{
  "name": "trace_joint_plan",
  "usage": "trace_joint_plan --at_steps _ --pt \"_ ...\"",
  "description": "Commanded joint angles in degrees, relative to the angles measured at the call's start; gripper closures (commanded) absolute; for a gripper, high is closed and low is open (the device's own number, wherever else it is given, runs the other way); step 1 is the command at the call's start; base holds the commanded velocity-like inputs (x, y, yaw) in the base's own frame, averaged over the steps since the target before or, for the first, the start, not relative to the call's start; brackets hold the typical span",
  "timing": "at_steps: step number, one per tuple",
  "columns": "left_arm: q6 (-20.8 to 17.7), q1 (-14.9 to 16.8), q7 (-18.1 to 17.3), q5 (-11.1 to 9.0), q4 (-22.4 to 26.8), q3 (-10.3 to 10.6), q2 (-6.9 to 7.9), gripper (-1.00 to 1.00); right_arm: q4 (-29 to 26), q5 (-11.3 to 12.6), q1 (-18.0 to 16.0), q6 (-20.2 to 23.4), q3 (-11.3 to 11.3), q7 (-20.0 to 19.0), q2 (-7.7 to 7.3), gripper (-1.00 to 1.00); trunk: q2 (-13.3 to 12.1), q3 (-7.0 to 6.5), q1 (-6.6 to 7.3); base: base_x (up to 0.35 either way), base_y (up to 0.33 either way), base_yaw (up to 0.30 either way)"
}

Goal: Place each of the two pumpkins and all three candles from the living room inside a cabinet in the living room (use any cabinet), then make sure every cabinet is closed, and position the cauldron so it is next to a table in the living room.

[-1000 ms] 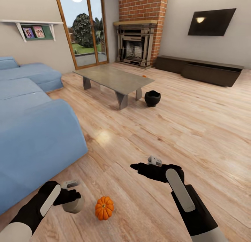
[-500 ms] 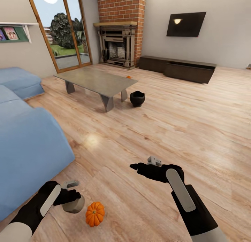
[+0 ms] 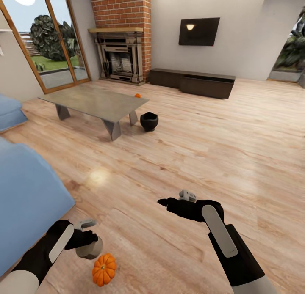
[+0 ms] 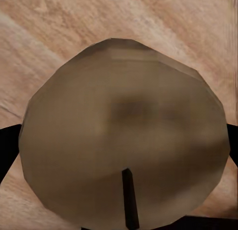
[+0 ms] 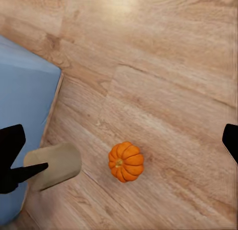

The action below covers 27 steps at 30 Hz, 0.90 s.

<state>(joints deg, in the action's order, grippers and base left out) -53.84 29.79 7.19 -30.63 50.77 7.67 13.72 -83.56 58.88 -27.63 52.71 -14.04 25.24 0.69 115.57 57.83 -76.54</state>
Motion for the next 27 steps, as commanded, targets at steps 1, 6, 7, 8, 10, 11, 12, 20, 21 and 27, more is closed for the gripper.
trace_joint_plan --at_steps 1,6,7,8,10,11,12,20,21,27 --pt "-0.1 0.0 0.5 -0.7 0.1 0.2 0.08 1.0 0.0 0.5 -0.1 0.1 0.0 0.6 0.02 -1.0 -0.4 -0.14 0.23 0.0 0.0 -0.281" --pt "-0.1 0.0 0.5 -0.5 0.1 0.2 -0.04 1.0 0.0 0.5 -0.1 0.0 0.0 0.6 0.01 -1.0 -2.4 -1.04 1.33 0.0 0.0 -0.281" --pt "-0.1 0.0 0.5 -0.4 0.1 0.2 -0.06 1.0 0.0 0.5 -0.1 0.0 0.0 0.6 0.01 -1.0 -2.8 -1.22 1.55 0.0 0.0 -0.281" --pt "-0.1 0.0 0.5 -0.4 0.1 0.2 -0.07 1.0 0.0 0.5 -0.1 0.0 0.0 0.6 0.03 -1.0 -3.2 -1.39 1.77 0.0 0.0 -0.281" --pt "-0.1 0.0 0.5 -0.3 0.0 0.2 -0.09 1.0 0.1 0.5 -0.1 0.0 0.0 0.6 0.04 -1.0 -4.0 -1.75 2.21 0.0 0.0 -0.281" --pt "-0.1 0.0 0.6 -0.3 0.0 0.2 -0.13 1.0 0.3 0.5 -0.1 0.0 0.0 0.6 0.05 -1.0 -4.4 -1.93 2.43 0.0 0.0 -0.281" --pt "-0.1 0.0 0.6 -0.3 0.0 0.2 -0.14 1.0 0.4 0.5 -0.1 0.0 0.0 0.6 0.06 -1.0 -4.8 -2.11 2.65 0.0 0.0 -0.281" --pt "-0.1 0.0 0.6 -0.1 0.0 0.3 -0.31 1.0 1.0 0.6 -0.1 0.0 0.0 0.6 0.04 -1.0 -8.0 -3.55 4.41 0.0 0.0 -0.281" --pt "0.0 0.0 0.6 -0.1 0.0 0.3 -0.33 1.0 1.1 0.5 -0.1 0.0 0.0 0.6 0.05 -1.0 -8.4 -3.73 4.63 0.0 0.0 -0.281" --pt "0.0 0.0 0.6 0.0 0.0 0.3 -0.36 1.0 1.2 0.5 -0.1 -0.1 0.1 0.6 0.02 -1.0 -10.8 -4.81 5.94 0.0 0.0 -0.281"
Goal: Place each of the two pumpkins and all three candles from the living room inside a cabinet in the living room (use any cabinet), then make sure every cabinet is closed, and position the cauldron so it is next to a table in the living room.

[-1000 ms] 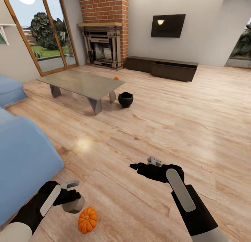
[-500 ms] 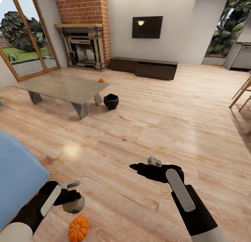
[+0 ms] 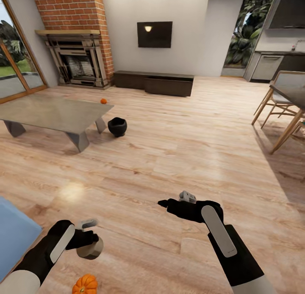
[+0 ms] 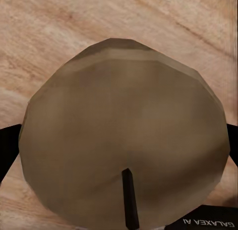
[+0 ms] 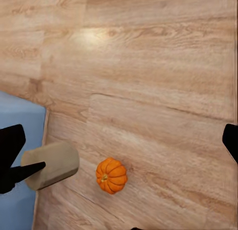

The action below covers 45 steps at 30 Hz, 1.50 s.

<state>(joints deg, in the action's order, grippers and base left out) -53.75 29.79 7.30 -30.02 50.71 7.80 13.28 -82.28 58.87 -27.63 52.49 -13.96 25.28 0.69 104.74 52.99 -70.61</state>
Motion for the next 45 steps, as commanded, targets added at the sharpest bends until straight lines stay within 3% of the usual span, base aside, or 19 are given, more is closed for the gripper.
trace_joint_plan --at_steps 1,5,14,18,22,27,35,39,45 --pt "-0.1 0.0 0.6 -0.7 0.1 0.2 0.08 1.0 0.0 0.5 -0.1 0.0 0.3 0.6 0.01 -1.0 -0.4 -0.14 0.23 0.0 0.0 -0.281" --pt "0.1 0.0 0.6 -0.7 0.0 0.2 0.06 1.0 1.8 0.5 -0.1 0.1 2.6 0.6 0.12 -1.0 -2.0 -0.86 1.11 0.0 0.0 -0.281" --pt "0.7 0.0 0.9 -0.6 -0.6 0.6 -0.23 1.0 3.7 -0.5 0.1 0.0 3.3 1.5 -0.04 -1.0 -5.6 -2.59 3.09 0.0 0.0 -0.281" --pt "1.2 0.0 1.0 -0.6 -1.9 0.7 -0.35 1.0 8.7 -5.2 2.4 -1.4 3.2 3.4 -1.94 -1.0 -7.2 -3.43 3.96 0.0 0.0 -0.279" --pt "5.0 0.0 1.0 -0.5 -5.4 0.9 -0.82 1.0 17.4 -12.4 3.0 -10.3 2.9 3.8 -2.3 -1.0 -8.8 -4.32 4.84 0.0 0.0 -0.273" --pt "8.5 0.1 1.0 -0.2 -9.3 1.4 -2.16 1.0 28.2 -18.0 3.1 -20.8 2.6 3.7 -2.14 -1.0 -10.8 -5.45 5.94 0.0 0.0 -0.267" --pt "19.5 0.1 1.0 2.3 -19.1 1.7 -4.07 1.0 37.7 -19.3 3.1 -30.7 1.8 3.0 -2.1 -1.0 -14.0 -7.27 7.7 0.0 0.0 -0.263" --pt "22.8 0.1 1.0 2.3 -21.7 1.6 -4.92 1.0 42.3 -21.2 3.1 -35.3 -0.7 3.0 -2.1 -1.0 -15.6 -8.14 8.58 0.0 0.0 -0.234" --pt "29.2 0.1 1.0 2.5 -28.0 1.8 -6.26 1.0 45.6 -22.1 3.1 -39.6 -3.2 3.0 -2.04 -1.0 -18.0 -9.27 9.89 0.0 0.0 -0.086"
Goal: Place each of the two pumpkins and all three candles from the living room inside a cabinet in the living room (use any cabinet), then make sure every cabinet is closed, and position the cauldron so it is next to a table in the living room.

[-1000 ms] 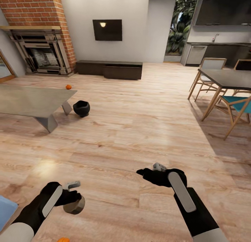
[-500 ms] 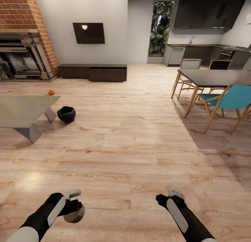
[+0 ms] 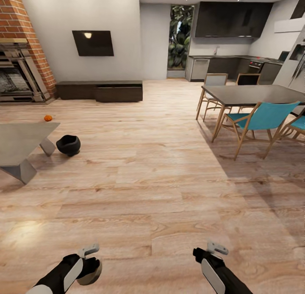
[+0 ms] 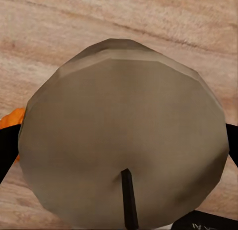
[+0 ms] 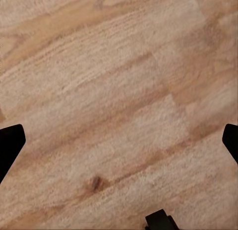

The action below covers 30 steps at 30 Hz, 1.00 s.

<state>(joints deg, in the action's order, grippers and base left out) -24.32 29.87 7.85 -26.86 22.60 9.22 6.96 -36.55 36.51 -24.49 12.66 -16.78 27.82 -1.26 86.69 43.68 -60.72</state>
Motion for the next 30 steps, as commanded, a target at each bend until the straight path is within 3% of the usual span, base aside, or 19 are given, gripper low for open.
trace_joint_plan --at_steps 1,7,14,21,30 --pt "0.1 0.0 0.4 -0.6 -0.3 0.4 0.0 1.0 0.0 0.3 0.0 0.0 -0.5 0.5 -0.05 -1.0 -0.4 -0.14 0.23 0.0 0.0 -0.015" --pt "0.7 0.0 0.4 -0.6 -0.9 0.5 -0.09 1.0 1.2 0.2 0.0 -1.7 -1.2 0.5 0.18 -1.0 -2.8 -1.22 1.55 0.0 0.0 0.05" --pt "4.3 0.0 0.4 -0.6 -1.5 0.5 -0.11 1.0 4.1 0.3 0.0 -5.3 -5.5 0.6 0.2 -1.0 -5.6 -2.48 3.08 0.0 0.0 0.264" --pt "4.8 0.0 0.4 -0.3 -1.8 0.3 -0.14 1.0 4.3 0.3 0.0 -6.1 -6.1 0.6 0.12 -1.0 -5.6 -2.48 3.08 0.0 0.0 0.241" --pt "6.5 0.0 0.4 -0.4 -1.8 1.1 -0.12 1.0 4.4 0.2 0.0 -7.4 -6.4 0.5 0.15 -1.0 -5.6 -2.48 3.08 0.197 0.0 0.024"
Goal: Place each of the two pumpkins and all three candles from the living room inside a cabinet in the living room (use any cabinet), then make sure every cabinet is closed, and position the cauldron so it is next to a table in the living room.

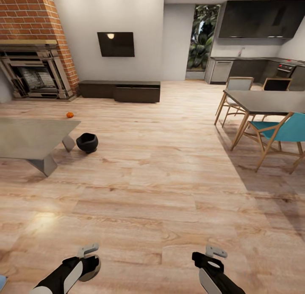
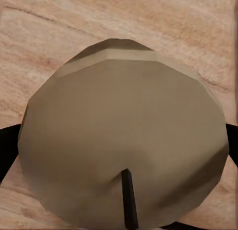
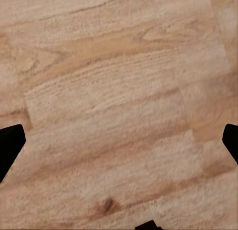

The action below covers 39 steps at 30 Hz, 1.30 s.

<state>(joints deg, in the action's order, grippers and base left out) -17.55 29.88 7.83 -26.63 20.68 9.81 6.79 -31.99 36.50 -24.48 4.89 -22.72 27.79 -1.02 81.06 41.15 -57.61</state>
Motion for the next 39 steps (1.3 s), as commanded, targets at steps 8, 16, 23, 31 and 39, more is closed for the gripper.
trace_joint_plan --at_steps 8,16,23,31,39 --pt "0.0 0.0 0.4 -0.7 0.2 0.6 0.07 1.0 1.2 0.2 0.0 -1.1 -0.6 0.4 -0.09 -1.0 0.0 0.05 -0.03 0.324 0.0 0.0" --pt "0.0 0.0 0.4 -0.8 0.2 0.6 0.03 1.0 1.3 0.2 0.0 -1.2 -0.6 0.5 -0.04 -1.0 0.0 0.05 -0.03 0.327 -0.023 0.0" --pt "0.0 0.0 0.4 -0.8 0.2 0.6 0.07 1.0 1.3 0.2 0.0 -1.2 -0.6 0.5 -0.04 -1.0 0.0 0.05 -0.03 0.309 -0.14 0.0" --pt "0.0 0.0 0.4 -0.8 0.2 0.6 0.05 1.0 1.3 0.2 0.0 -1.2 -0.6 0.5 -0.04 -1.0 0.0 0.05 -0.03 0.316 -0.066 0.0" --pt "0.0 0.0 0.4 -0.8 0.1 0.6 0.07 1.0 1.3 0.2 0.0 -1.2 -0.6 0.5 -0.04 -1.0 0.0 0.05 -0.03 0.304 -0.092 0.0"
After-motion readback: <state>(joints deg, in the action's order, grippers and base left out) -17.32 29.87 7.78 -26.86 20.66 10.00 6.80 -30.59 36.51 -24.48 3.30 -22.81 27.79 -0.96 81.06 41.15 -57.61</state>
